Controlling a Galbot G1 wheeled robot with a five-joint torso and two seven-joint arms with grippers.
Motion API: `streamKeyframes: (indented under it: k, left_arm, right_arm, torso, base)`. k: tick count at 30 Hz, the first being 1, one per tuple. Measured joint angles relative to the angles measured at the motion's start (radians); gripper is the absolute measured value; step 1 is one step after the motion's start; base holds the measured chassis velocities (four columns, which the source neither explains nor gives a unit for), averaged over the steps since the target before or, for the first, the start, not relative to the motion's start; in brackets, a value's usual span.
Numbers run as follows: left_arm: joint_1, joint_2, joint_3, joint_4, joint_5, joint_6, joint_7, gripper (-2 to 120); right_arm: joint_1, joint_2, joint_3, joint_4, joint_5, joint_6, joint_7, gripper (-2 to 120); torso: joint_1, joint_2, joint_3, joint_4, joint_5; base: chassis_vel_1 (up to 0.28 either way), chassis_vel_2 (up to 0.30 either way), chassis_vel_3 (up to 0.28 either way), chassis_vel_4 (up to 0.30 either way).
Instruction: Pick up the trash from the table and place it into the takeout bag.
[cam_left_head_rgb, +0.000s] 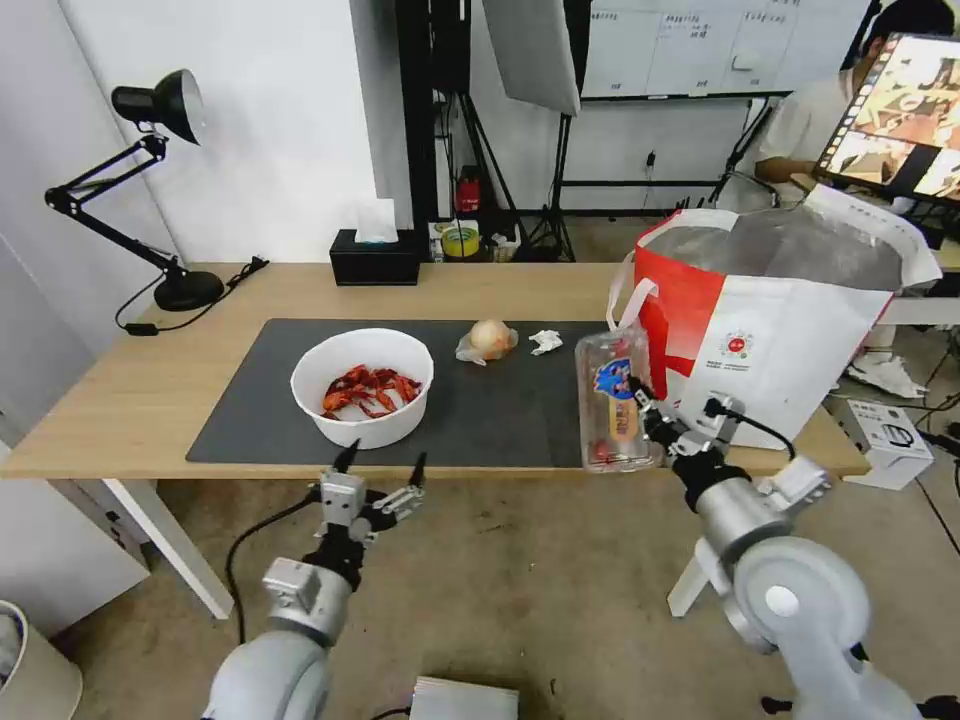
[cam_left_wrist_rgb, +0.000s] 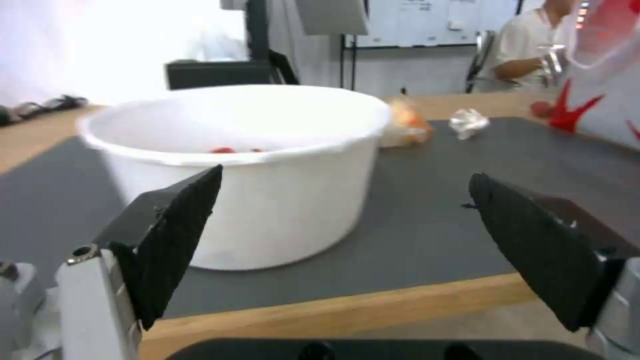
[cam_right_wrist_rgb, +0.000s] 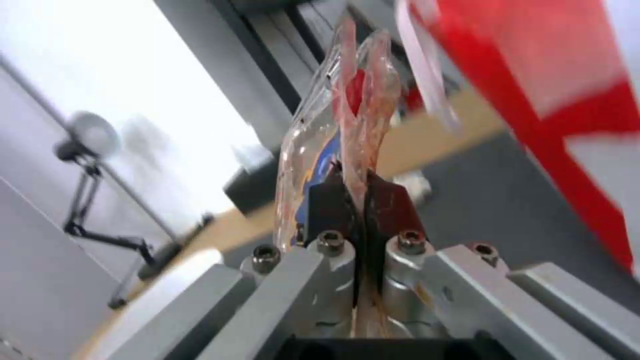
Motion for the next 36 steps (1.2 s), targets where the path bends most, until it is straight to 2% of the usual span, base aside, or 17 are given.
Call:
streamKeyframes:
  k: [8,11,12,15,17,19,24,27,34,36]
  left_arm:
    - [0.025,0.0,-0.043,-0.002,0.008,-0.026,0.001,100]
    - [0.03,-0.01,-0.046,0.004,0.019,-0.035,0.002,100]
    - [0.03,-0.01,-0.046,0.004,0.019,-0.035,0.002,100]
    - [0.037,-0.019,-0.054,0.005,0.032,-0.046,0.004,100]
    - [0.039,-0.021,-0.057,0.005,0.035,-0.049,0.004,100]
    - [0.045,-0.025,-0.064,0.005,0.041,-0.057,0.005,100]
    - [0.057,-0.036,-0.071,0.005,0.054,-0.068,0.007,100]
    - [0.067,-0.046,-0.076,-0.003,0.061,-0.072,0.007,100]
    - [0.072,-0.056,-0.08,-0.011,0.064,-0.074,0.008,100]
    - [0.073,-0.067,-0.08,-0.016,0.069,-0.075,0.008,100]
  right_arm:
    - [-0.004,-0.045,0.046,0.056,0.028,0.112,-0.022,0]
    - [0.032,-0.104,0.075,0.075,0.081,0.149,0.003,0]
    - [0.032,-0.104,0.075,0.075,0.081,0.149,0.003,0]
    - [0.1,-0.178,0.115,0.07,0.165,0.158,0.046,0]
    - [0.12,-0.197,0.124,0.062,0.184,0.159,0.055,0]
    - [0.2,-0.249,0.144,0.022,0.249,0.157,0.086,0]
    - [0.342,-0.31,0.148,-0.057,0.345,0.151,0.142,0]
    - [0.476,-0.356,0.126,-0.156,0.414,0.133,0.211,0]
    - [0.582,-0.387,0.099,-0.258,0.466,0.104,0.286,0]
    - [0.678,-0.4,0.078,-0.348,0.527,0.078,0.361,0]
  torso:
    - [0.0,0.0,0.0,-0.0001,0.0]
    - [0.0,0.0,0.0,-0.0001,0.0]
    - [0.0,0.0,0.0,-0.0001,0.0]
    - [0.0,0.0,0.0,-0.0001,0.0001]
    - [0.0,0.0,0.0,-0.0001,0.0001]
    - [0.0,0.0,0.0,-0.0003,0.0004]
    - [0.0,0.0,0.0,0.0002,0.0003]
    - [0.0,0.0,0.0,0.0001,0.0002]
    - [0.0,0.0,0.0,-0.0001,0.0003]
    - [0.0,0.0,0.0,-0.0001,0.0002]
  base:
    - [0.0,0.0,0.0,0.0]
    - [0.0,0.0,0.0,0.0]
    - [0.0,0.0,0.0,0.0]
    - [0.0,0.0,0.0,0.0]
    - [0.0,0.0,0.0,0.0]
    - [0.0,0.0,0.0,0.0]
    - [0.0,0.0,0.0,0.0]
    - [0.0,0.0,0.0,0.0]
    - [0.0,0.0,0.0,0.0]
    - [0.0,0.0,0.0,0.0]
